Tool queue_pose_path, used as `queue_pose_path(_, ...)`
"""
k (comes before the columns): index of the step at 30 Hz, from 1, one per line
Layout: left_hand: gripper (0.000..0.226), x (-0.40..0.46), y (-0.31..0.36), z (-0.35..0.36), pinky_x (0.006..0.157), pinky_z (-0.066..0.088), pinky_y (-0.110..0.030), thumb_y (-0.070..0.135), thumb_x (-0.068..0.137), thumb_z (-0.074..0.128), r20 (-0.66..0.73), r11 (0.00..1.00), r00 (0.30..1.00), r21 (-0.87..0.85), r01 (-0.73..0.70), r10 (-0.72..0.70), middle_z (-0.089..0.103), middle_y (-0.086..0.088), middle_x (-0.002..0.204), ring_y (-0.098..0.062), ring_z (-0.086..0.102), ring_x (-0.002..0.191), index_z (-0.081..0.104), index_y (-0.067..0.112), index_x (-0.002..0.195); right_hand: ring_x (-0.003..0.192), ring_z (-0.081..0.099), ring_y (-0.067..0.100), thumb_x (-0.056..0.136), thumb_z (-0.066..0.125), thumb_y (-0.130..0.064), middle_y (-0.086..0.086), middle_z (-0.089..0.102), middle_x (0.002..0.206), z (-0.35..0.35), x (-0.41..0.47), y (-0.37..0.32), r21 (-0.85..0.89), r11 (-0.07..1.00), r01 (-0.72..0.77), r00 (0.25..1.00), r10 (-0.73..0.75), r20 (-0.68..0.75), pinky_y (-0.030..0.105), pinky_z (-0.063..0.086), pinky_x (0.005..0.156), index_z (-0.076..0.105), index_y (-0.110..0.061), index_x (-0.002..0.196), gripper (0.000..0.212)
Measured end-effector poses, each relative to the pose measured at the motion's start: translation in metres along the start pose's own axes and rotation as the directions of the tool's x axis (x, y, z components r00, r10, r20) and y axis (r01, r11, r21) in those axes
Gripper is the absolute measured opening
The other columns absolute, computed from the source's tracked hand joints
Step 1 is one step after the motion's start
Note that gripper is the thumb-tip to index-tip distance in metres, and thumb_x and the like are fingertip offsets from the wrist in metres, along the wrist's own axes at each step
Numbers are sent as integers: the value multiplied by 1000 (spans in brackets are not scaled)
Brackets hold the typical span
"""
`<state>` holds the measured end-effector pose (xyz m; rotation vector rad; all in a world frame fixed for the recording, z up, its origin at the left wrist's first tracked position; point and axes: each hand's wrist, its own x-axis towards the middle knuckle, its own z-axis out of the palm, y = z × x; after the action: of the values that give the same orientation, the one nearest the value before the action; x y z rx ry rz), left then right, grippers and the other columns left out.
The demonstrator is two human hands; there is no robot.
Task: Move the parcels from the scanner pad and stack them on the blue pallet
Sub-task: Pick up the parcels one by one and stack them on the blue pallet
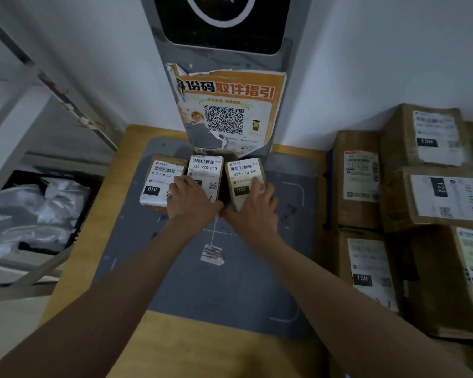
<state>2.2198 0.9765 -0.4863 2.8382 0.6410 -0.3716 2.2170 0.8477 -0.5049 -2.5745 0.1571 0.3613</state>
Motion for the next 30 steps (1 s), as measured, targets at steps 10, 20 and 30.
queue_pose_path(10,114,-22,5,-3,110,30,-43,56,58,82,139,1000,990,14,-3,1,34,-19,137,-35,31,130,25,-4,136,142,15,38,67,87,-32,7,11,153,-30,-7,33,129,974,-186,979,173,104,57,36,105,-10,-14,154,131)
queue_pose_path(20,113,-105,-20,-57,100,43,-51,51,59,85,76,984,994,-166,-67,80,39,-22,137,-40,43,126,26,-3,139,132,31,38,64,84,-44,16,31,141,-102,-98,47,170,984,-47,998,39,45,52,36,103,10,-18,146,114)
queue_pose_path(30,103,-218,-30,-75,97,46,-52,37,58,88,67,974,981,-150,-171,183,48,-18,132,-37,47,124,31,1,136,129,38,31,60,90,-37,14,36,138,-163,-228,85,5,999,42,992,-43,120,45,42,103,26,-4,136,104)
